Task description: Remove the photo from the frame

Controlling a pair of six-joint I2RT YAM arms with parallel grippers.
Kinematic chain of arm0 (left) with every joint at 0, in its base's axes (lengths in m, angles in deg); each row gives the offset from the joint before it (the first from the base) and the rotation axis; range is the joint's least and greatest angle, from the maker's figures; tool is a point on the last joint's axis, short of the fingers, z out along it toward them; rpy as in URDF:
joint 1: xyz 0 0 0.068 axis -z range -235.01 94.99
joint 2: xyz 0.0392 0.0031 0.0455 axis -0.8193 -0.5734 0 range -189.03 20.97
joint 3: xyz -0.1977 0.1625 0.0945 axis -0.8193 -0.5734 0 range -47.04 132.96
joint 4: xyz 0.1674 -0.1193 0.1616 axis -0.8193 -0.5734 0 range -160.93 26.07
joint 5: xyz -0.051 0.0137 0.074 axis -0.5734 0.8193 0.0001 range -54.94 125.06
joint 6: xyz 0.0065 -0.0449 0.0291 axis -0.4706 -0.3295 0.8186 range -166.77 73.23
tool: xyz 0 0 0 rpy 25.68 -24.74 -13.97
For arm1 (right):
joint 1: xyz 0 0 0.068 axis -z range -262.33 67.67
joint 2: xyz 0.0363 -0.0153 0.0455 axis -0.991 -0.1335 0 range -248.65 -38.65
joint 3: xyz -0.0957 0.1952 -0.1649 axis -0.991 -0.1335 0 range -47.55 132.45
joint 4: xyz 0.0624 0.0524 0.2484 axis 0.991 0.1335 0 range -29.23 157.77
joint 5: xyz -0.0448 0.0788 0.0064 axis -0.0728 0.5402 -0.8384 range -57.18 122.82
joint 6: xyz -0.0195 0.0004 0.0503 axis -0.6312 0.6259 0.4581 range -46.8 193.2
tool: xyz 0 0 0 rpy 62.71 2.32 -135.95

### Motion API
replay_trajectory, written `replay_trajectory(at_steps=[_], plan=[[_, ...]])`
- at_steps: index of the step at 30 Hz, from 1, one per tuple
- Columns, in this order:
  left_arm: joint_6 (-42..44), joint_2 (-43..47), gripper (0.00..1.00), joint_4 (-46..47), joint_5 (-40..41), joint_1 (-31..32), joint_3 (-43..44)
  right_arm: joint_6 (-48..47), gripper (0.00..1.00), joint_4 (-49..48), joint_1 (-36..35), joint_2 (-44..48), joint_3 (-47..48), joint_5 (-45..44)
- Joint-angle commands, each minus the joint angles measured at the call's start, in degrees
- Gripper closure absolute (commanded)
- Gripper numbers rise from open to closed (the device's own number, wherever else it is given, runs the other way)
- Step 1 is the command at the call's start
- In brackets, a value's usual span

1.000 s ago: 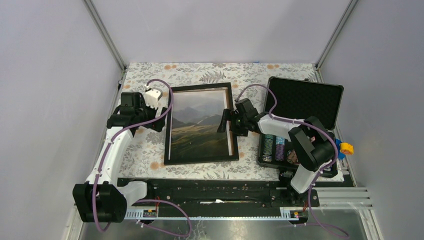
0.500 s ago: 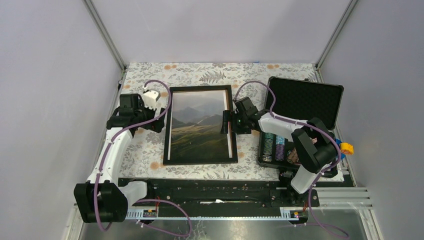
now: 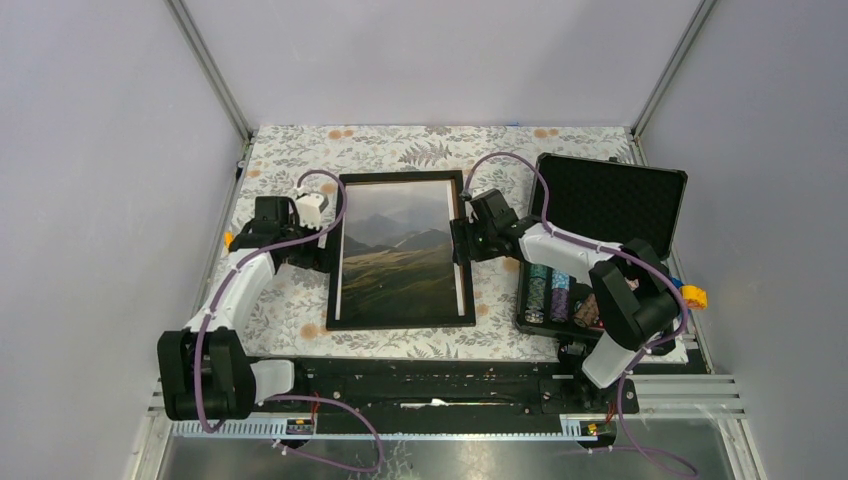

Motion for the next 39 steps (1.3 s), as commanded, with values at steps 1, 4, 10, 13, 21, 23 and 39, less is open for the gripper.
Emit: replay_trajectory(at_steps=[1, 4, 10, 13, 21, 23, 39], plan=[[-6.91, -2.47, 0.17, 7.62, 1.21, 0.23, 0.13, -2.91, 0.28, -0.64, -0.04, -1.41, 3.83, -2.46], [-8.43, -5.98, 0.25, 8.96, 3.82, 0.33, 0.09, -2.78, 0.33, -0.60, -0.07, -3.20, 4.80, -2.93], [-9.59, -12.01, 0.33, 11.97, 3.22, 0.36, -0.26, -2.22, 0.39, -0.66, 0.09, -5.83, 5.93, -2.78], [-10.20, -12.97, 0.35, 13.77, 3.41, 0.82, -0.55, -2.05, 0.42, -0.57, 0.13, -6.66, 5.95, -2.93], [-10.21, -15.90, 0.43, 15.76, 5.35, 2.77, -1.30, -1.70, 0.48, 0.11, 0.59, -8.80, 6.67, -3.06], [-10.29, -16.58, 0.46, 15.77, 5.63, 3.01, -1.24, -1.66, 0.53, 0.51, 0.59, -9.04, 7.01, -2.94], [-12.78, -15.04, 1.00, 12.52, 6.34, 3.29, 3.08, -1.42, 0.99, 3.99, 1.12, -8.60, 10.98, -3.22]])
